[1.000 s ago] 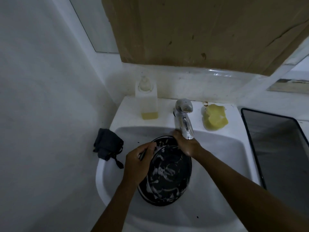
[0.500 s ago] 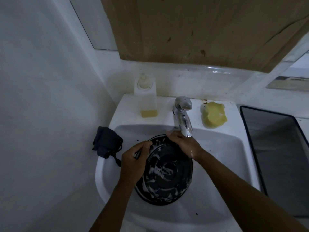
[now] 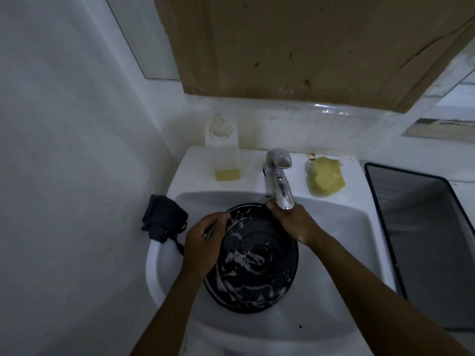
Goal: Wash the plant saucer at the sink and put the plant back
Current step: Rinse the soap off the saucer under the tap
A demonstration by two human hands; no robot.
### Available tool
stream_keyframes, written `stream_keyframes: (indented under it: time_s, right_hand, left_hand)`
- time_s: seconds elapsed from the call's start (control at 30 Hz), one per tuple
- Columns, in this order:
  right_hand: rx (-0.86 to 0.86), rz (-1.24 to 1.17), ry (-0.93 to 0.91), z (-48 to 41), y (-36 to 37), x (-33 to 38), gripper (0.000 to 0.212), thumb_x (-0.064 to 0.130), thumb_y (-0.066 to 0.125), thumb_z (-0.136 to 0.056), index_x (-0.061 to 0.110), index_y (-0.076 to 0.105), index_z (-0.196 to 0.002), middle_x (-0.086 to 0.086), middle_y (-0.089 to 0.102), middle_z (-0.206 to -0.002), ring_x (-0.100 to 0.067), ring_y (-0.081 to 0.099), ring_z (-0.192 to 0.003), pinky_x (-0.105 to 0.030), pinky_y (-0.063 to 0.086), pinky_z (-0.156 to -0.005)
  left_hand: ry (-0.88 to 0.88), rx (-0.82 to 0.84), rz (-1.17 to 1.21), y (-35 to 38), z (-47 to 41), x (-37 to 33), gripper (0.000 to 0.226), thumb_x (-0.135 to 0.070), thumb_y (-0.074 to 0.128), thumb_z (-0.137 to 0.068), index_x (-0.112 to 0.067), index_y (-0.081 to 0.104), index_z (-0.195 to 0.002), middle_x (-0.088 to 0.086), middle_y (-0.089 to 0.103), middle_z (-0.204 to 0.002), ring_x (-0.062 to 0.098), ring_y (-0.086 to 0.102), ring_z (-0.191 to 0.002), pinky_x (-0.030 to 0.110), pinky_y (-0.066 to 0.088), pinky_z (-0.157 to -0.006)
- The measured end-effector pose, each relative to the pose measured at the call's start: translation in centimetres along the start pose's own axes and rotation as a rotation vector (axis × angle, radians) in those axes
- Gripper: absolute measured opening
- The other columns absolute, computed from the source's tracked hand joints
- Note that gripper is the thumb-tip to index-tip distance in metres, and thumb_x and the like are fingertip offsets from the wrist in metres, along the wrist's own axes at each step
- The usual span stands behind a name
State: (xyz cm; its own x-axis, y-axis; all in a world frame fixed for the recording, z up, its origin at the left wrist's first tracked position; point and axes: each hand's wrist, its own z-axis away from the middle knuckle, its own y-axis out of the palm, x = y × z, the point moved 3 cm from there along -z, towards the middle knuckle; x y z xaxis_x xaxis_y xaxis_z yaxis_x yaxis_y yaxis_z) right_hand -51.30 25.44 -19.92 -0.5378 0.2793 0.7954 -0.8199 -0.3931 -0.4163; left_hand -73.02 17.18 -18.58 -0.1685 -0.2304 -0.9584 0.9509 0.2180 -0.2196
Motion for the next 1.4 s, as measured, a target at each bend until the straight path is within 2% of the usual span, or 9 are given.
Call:
stream_keyframes:
  time_s: [0.23, 0.4, 0.5, 0.6, 0.73, 0.83, 1.1, 1.3, 1.4]
  right_hand:
    - [0.148, 0.13, -0.159, -0.1, -1.7, 2.3, 0.022, 0.055, 0.056, -0.091, 0.042, 0.061, -0.073, 0.019, 0.067, -0.075, 0.009, 0.059, -0.069, -0.011, 0.041, -0.062]
    - [0.145, 0.045, -0.082, 0.9, -1.4, 0.6, 0.033, 0.044, 0.051, -0.099, 0.021, 0.066, -0.082, 0.003, 0.07, -0.081, -0.004, 0.063, -0.076, -0.033, 0.049, -0.077]
    - [0.046, -0.091, 0.016, 2.0, -1.8, -0.6, 0.03, 0.042, 0.054, -0.097, 0.025, 0.073, -0.081, 0.007, 0.074, -0.08, -0.009, 0.068, -0.078, -0.034, 0.051, -0.078]
    - [-0.106, 0.054, -0.038, 2.8, -2.4, -0.3, 0.03, 0.048, 0.05, -0.095, 0.034, 0.068, -0.076, 0.017, 0.069, -0.075, -0.001, 0.064, -0.075, -0.02, 0.046, -0.068]
    - [-0.247, 0.108, -0.114, 3.9, -2.9, -0.2, 0.028, 0.041, 0.046, -0.097, 0.038, 0.062, -0.074, 0.027, 0.065, -0.076, 0.01, 0.058, -0.076, -0.004, 0.037, -0.061]
    - [-0.344, 0.071, -0.079, 4.4, -3.2, -0.9, 0.028, 0.039, 0.044, -0.099, 0.03, 0.063, -0.08, 0.021, 0.066, -0.075, 0.009, 0.058, -0.077, -0.005, 0.038, -0.062]
    - [-0.506, -0.091, 0.043, 5.8, -2.9, -3.4, 0.032, 0.031, 0.049, -0.095, 0.018, 0.058, -0.067, 0.004, 0.064, -0.066, -0.004, 0.056, -0.06, -0.019, 0.043, -0.056]
    - [-0.554, -0.123, 0.056, 6.2, -2.0, -3.9, 0.03, 0.032, 0.043, -0.095, 0.022, 0.057, -0.07, 0.009, 0.063, -0.069, 0.0, 0.057, -0.067, -0.026, 0.042, -0.059]
    - [-0.528, -0.131, 0.07, 6.2, -1.8, -3.9, 0.036, 0.037, 0.038, -0.095, 0.017, 0.054, -0.069, 0.003, 0.062, -0.067, -0.002, 0.056, -0.066, -0.029, 0.043, -0.06]
  left_hand:
    - [-0.015, 0.045, -0.009, -0.2, -0.6, 0.4, 0.013, -0.035, 0.057, -0.095, -0.039, 0.068, -0.1, -0.018, 0.07, -0.104, -0.005, 0.064, -0.097, 0.01, 0.05, -0.082]
    - [-0.006, 0.15, -0.093, 0.3, -1.0, 0.8, 0.015, -0.039, 0.049, -0.099, -0.043, 0.062, -0.104, -0.018, 0.07, -0.095, -0.004, 0.064, -0.089, 0.009, 0.049, -0.072]
    - [-0.082, 0.221, -0.183, 1.3, -1.3, 1.0, 0.007, -0.049, 0.047, -0.098, -0.049, 0.047, -0.105, -0.001, 0.067, -0.08, 0.013, 0.065, -0.067, 0.03, 0.05, -0.058]
    - [-0.198, 0.286, -0.213, 3.8, -1.7, 0.5, 0.035, -0.08, 0.047, -0.079, -0.055, 0.047, -0.103, -0.017, 0.068, -0.092, -0.002, 0.065, -0.082, 0.027, 0.054, -0.075]
    - [-0.286, 0.223, -0.394, 7.6, -2.6, -0.7, 0.087, -0.1, 0.049, -0.051, -0.041, 0.051, -0.114, -0.007, 0.06, -0.119, 0.02, 0.058, -0.112, 0.05, 0.044, -0.099]
    - [-0.27, 0.183, -0.461, 9.2, -3.2, -1.6, 0.081, -0.095, 0.047, -0.058, -0.036, 0.053, -0.114, 0.0, 0.057, -0.122, 0.027, 0.051, -0.117, 0.055, 0.038, -0.1]
    - [-0.119, 0.166, -0.278, 9.8, -3.2, -0.6, 0.03, -0.045, 0.032, -0.091, -0.033, 0.059, -0.098, -0.004, 0.062, -0.106, 0.024, 0.055, -0.109, 0.051, 0.038, -0.101]
    - [-0.172, 0.151, -0.45, 9.7, -3.1, -0.5, 0.075, -0.098, 0.046, -0.056, -0.036, 0.058, -0.097, -0.011, 0.066, -0.102, 0.015, 0.062, -0.099, 0.046, 0.05, -0.089]
    - [-0.107, 0.105, -0.393, 9.5, -3.4, -0.5, 0.054, -0.091, 0.052, -0.062, -0.038, 0.055, -0.076, -0.012, 0.063, -0.08, 0.01, 0.063, -0.08, 0.036, 0.051, -0.073]
